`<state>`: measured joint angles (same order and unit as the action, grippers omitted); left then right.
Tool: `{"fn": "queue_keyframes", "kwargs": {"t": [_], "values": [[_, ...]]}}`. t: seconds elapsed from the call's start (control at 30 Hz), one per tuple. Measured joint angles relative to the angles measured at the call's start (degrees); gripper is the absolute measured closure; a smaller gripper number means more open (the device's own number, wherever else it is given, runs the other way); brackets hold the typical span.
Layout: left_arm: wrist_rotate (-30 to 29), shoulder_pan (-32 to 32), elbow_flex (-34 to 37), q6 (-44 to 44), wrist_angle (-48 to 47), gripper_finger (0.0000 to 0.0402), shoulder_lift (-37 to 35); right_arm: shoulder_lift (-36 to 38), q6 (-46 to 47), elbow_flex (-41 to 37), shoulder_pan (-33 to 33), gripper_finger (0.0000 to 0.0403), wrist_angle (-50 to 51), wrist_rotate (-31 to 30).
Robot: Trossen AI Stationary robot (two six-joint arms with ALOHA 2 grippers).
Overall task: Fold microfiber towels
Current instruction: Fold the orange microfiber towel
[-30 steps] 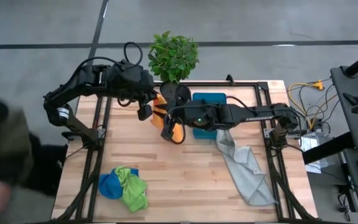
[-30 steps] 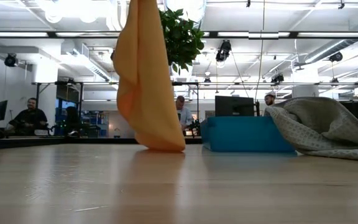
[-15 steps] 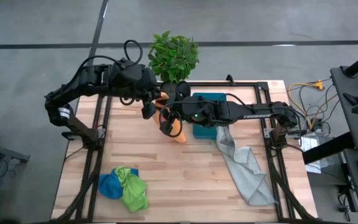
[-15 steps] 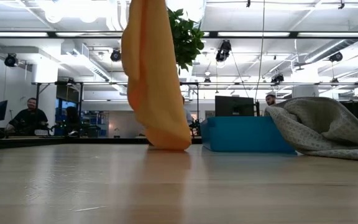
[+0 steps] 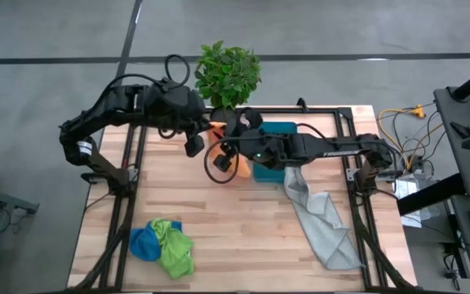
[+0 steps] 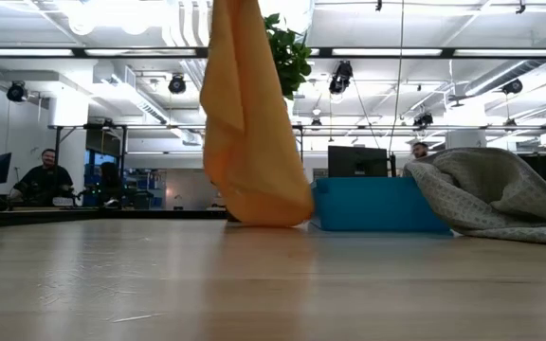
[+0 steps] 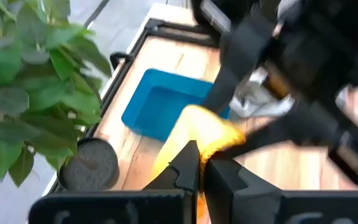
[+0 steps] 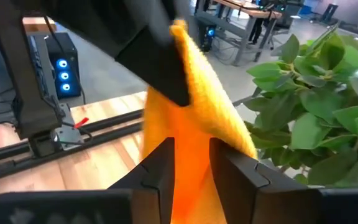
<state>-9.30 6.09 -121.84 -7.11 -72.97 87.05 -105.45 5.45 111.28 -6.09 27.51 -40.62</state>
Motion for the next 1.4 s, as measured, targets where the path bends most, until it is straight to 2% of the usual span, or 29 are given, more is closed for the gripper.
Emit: {"fn": "queue_keyframes", "kwargs": {"t": [0.27,0.5,0.73,1.0,1.27,1.4], "values": [[4.52,0.02,0.00,0.47,-0.98,0.0402,-0.02,0.98,0.02,0.00,0.28,0.0316,1.02,-0.09],[4.96,0.02,0.00,1.71,-0.96,0.0402,-0.02,0.98,0.07,0.00,0.48,0.0310,1.05,-0.09],[5.32,-0.26,0.00,8.97,-1.00,0.0402,-0.04,1.05,-0.46,-0.71,0.48,0.0309,1.05,0.28],[8.03,-0.25,0.00,9.53,-0.68,0.0402,-0.04,0.81,1.49,-2.56,0.76,0.0320,1.83,1.03],[9.11,-0.31,0.00,9.53,0.53,0.0402,-0.08,-1.03,2.08,-2.58,1.77,0.0318,2.42,2.56],[9.29,-0.39,0.00,9.53,0.48,0.0402,-0.56,-1.53,2.91,-2.75,2.34,0.0317,2.36,6.14]]}}
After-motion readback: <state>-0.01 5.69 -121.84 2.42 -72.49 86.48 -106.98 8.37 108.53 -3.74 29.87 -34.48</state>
